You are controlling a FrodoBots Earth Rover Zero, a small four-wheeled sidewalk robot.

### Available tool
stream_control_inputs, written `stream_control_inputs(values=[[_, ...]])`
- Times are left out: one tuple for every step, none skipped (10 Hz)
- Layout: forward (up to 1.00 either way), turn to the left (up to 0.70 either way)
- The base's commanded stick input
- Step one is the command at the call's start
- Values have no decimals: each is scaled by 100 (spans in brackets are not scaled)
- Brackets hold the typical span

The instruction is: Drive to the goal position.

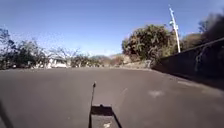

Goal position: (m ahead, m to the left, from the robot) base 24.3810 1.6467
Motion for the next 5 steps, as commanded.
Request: stream_control_inputs(values=[[100,0],[100,0],[100,0],[100,0],[100,0]])
